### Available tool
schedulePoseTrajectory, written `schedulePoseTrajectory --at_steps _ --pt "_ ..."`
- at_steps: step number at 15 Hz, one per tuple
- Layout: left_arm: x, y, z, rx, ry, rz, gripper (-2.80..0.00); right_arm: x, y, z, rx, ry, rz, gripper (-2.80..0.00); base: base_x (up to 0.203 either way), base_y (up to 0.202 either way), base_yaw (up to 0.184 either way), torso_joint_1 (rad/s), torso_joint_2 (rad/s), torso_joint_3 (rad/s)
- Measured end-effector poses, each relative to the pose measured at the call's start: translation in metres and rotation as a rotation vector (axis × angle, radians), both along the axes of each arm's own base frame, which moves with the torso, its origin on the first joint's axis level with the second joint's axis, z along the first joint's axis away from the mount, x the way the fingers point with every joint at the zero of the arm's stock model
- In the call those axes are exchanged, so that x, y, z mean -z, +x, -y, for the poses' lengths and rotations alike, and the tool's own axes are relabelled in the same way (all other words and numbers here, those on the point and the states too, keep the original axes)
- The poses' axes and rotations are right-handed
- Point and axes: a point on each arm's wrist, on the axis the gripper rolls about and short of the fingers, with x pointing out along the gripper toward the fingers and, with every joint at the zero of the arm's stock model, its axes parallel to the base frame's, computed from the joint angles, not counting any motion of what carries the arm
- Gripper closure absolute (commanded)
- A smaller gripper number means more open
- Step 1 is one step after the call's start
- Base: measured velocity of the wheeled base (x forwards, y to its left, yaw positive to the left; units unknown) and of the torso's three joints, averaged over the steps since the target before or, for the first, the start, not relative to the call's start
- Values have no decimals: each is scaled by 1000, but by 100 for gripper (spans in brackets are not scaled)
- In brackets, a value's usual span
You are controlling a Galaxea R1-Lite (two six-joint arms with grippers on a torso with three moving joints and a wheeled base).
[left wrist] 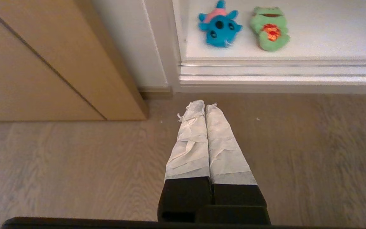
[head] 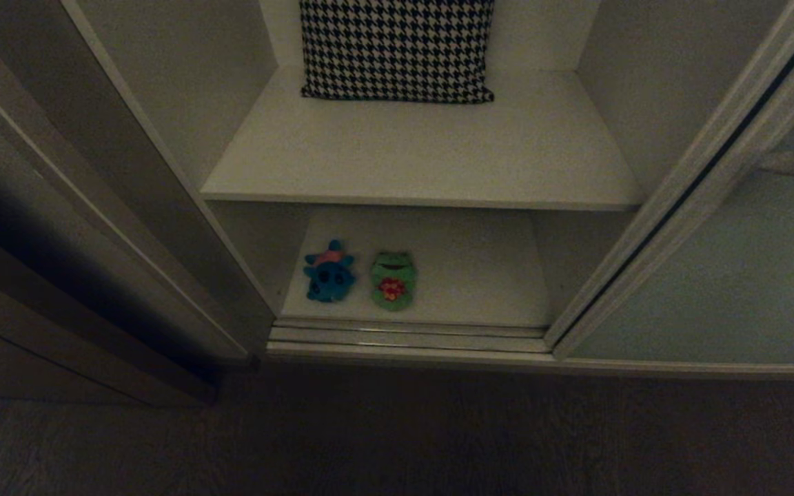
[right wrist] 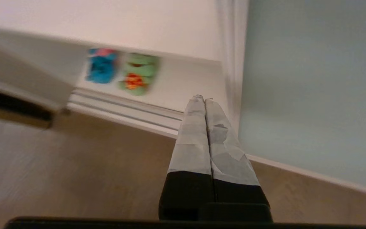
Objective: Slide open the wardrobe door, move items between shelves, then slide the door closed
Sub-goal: Close the door
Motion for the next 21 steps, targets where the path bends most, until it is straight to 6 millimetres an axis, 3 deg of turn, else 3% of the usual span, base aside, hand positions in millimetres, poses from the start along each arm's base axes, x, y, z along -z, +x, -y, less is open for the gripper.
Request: schedulePoseTrajectory --at_steps 3,6,13,17,21 --pt "0 0 0 0 0 0 0 3 -25 -25 -88 -10 7 0 0 0 0 0 0 0" --pt "0 0 0 0 0 1 0 8 -53 -34 -127 -21 23 0 0 0 0 0 0 0" --pt "0 0 0 -1 0 0 0 12 -106 -19 38 -30 58 0 0 0 0 0 0 0" --pt "0 0 0 0 0 1 0 13 -120 -20 65 -17 46 0 0 0 0 0 0 0" --pt "0 0 0 -1 0 1 0 17 -120 -27 10 -27 45 0 0 0 0 0 0 0"
